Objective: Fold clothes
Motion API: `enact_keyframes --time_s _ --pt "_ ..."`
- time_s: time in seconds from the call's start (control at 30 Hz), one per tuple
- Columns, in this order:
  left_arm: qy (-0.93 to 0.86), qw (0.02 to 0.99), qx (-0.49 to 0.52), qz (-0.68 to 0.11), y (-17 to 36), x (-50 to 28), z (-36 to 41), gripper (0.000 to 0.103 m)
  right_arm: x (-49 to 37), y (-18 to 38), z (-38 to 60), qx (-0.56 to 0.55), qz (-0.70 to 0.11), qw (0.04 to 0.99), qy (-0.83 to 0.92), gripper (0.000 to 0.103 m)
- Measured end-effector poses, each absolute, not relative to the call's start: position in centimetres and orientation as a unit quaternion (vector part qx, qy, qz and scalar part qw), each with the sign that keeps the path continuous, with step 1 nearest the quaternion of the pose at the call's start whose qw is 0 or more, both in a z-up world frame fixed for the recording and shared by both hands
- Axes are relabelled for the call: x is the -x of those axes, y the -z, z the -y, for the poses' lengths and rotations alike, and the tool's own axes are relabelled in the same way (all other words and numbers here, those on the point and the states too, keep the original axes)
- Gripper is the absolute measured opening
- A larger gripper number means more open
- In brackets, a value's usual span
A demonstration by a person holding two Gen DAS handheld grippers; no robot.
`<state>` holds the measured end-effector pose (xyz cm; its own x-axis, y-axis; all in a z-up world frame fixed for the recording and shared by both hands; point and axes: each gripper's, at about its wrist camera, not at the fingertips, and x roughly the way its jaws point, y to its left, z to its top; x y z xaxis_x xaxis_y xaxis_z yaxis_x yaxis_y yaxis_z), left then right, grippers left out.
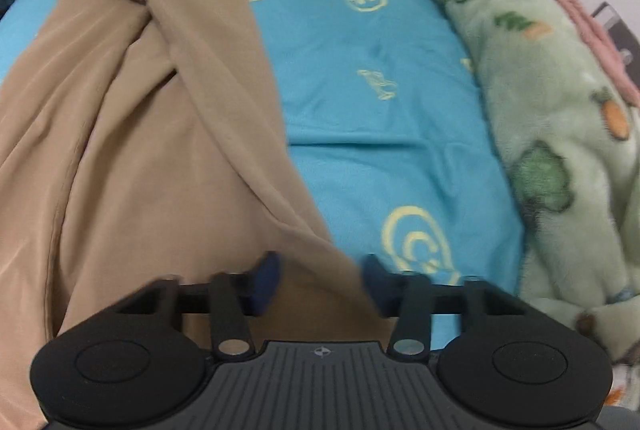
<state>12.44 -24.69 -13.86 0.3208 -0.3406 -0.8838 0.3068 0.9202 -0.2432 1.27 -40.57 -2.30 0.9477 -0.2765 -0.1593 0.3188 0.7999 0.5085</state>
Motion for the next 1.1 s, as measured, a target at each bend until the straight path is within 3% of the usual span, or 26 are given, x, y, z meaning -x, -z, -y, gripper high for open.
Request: enact_keyframes --time_s 0.07,0.27,0.4,0.63,0.7,0.77,0.93,1.1 --pt "0.214 0.812 0.022 -0.543 13.7 -12.7 24.0 0.01 -1.3 2.3 40.2 -0.273 -0.042 0.949 0.153 0.09" --pt "0.241 0.788 0.126 -0.552 12.8 -13.8 18.5 0.007 -1.7 2.6 40.3 -0.279 -0.052 0.947 0.148 0.09" --pt "0.24 0.785 0.107 -0.561 12.9 -14.2 15.3 0.008 -2.0 2.6 40.0 -0.274 -0.062 0.949 0.144 0.09" --pt "0.215 0.796 0.056 -0.563 12.5 -13.9 12.7 0.029 -2.5 2.4 39.2 -0.254 -0.075 0.954 0.14 0.09" --pt "0.213 0.804 0.056 -0.552 11.6 -13.5 12.5 0.038 -2.5 2.3 39.0 -0.25 -0.077 0.955 0.141 0.09" --pt "0.216 0.81 0.056 -0.542 10.6 -12.9 12.9 0.057 -2.5 2.3 38.8 -0.246 -0.077 0.956 0.142 0.09" --pt "0.234 0.808 0.067 -0.537 9.4 -12.2 14.1 0.066 -2.9 2.4 38.6 -0.24 -0.082 0.956 0.145 0.09" --pt "0.225 0.779 0.076 -0.58 12.1 -11.7 15.8 0.062 -3.2 2.6 38.4 -0.235 -0.09 0.957 0.146 0.09"
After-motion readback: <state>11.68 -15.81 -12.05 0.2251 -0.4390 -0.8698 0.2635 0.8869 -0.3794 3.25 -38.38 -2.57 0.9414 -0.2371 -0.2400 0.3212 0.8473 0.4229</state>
